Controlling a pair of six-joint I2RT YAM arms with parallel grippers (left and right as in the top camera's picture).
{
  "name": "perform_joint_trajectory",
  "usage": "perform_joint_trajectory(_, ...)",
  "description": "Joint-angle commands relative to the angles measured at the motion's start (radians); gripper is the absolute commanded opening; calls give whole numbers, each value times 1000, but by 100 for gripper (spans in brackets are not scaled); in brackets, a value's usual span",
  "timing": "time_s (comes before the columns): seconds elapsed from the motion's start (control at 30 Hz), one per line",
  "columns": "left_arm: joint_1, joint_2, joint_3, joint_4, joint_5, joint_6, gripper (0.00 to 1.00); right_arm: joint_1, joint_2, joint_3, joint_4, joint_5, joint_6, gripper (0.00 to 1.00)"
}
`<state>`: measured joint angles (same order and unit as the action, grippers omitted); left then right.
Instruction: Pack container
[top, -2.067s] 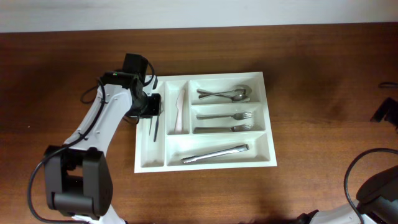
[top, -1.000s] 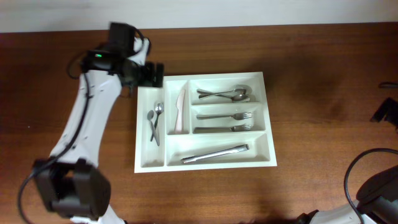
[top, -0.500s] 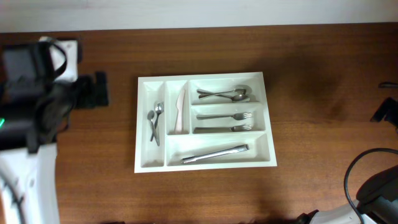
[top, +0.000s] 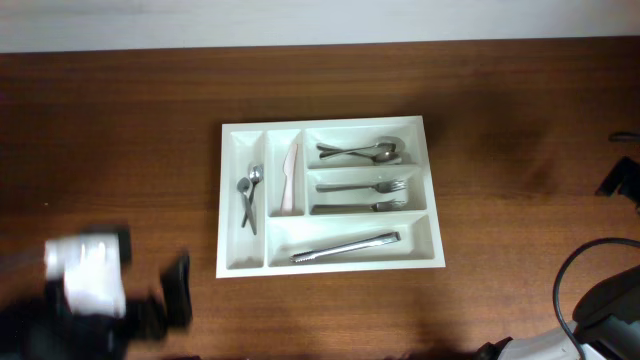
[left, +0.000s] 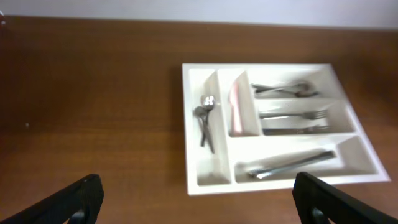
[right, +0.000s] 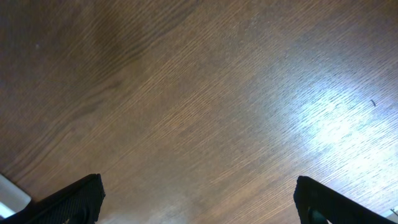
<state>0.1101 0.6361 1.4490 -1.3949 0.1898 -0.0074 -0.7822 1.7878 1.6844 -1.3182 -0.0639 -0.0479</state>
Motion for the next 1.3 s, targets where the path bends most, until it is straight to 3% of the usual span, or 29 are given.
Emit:
perform_joint_trajectory(0.0,4,-127,-54,-3,28,-85,99,3,-3,-1,2,13,8,99)
perform_joint_trajectory(0.27,4,-252,-148,66,28,-340,99,3,-3,-1,3,13,8,99)
perform_joint_trajectory(0.7,4,-252,-195,-99,28,-341,99,3,-3,-1,3,13,8,99)
perform_joint_trajectory(0.93,4,-253,-212,-77,33,-79,99,3,-3,-1,3,13,8,99)
perform_joint_trajectory(1.1,4,-253,-251,74,118,156,99,3,-3,-1,2,13,8,99)
perform_joint_trajectory(1.27,4,-253,-366,276,163,204,99,3,-3,-1,3,13,8,99)
